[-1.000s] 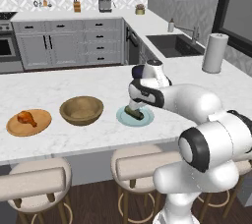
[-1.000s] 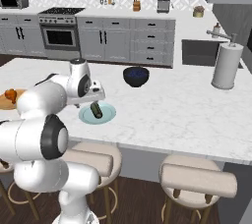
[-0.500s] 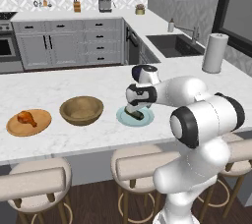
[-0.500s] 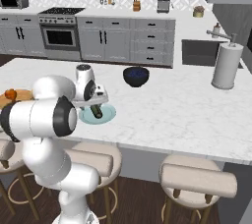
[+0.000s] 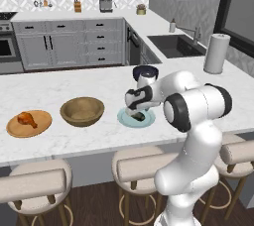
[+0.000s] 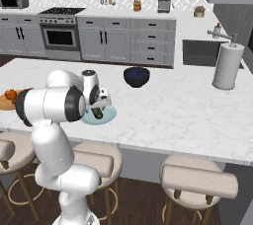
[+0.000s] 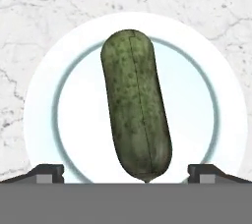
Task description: Pick the chicken drumstick and cucumber from their plates and place them in the bowl. Then put the bowl in the fridge.
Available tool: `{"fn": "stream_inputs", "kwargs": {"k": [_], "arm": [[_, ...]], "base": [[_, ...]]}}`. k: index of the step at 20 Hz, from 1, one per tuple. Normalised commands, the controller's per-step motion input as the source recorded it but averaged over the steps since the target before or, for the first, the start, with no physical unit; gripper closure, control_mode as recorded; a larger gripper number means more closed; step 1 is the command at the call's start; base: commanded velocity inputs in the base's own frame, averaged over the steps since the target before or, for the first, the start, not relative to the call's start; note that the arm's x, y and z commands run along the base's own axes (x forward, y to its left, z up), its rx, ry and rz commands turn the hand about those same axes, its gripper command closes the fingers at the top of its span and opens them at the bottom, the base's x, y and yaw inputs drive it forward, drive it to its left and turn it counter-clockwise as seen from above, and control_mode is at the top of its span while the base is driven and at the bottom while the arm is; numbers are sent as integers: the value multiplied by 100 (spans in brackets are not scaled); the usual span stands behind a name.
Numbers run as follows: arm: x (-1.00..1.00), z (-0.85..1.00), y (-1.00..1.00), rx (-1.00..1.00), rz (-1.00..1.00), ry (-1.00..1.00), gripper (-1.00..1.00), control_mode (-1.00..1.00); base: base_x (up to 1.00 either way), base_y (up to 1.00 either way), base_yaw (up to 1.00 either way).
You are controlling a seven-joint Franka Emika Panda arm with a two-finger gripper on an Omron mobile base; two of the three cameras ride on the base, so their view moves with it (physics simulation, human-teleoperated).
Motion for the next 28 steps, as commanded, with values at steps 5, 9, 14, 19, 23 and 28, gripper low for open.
{"fn": "stream_inputs", "kwargs": {"k": [5, 9, 14, 19, 23, 28], "arm": [[38, -30, 0, 0, 1, 0, -100, -100], [12, -42, 0, 0, 0, 0, -100, -100], [1, -57, 0, 0, 2, 0, 100, -100], [-11, -2, 10, 0, 1, -2, 100, -100], [-57, 79, 21, 0, 0, -7, 100, -100], [-55, 100, 17, 0, 0, -3, 100, -100]], "base": [[0, 0, 0], [0, 0, 0], [0, 0, 0], [0, 0, 0], [0, 0, 0], [0, 0, 0]]}}
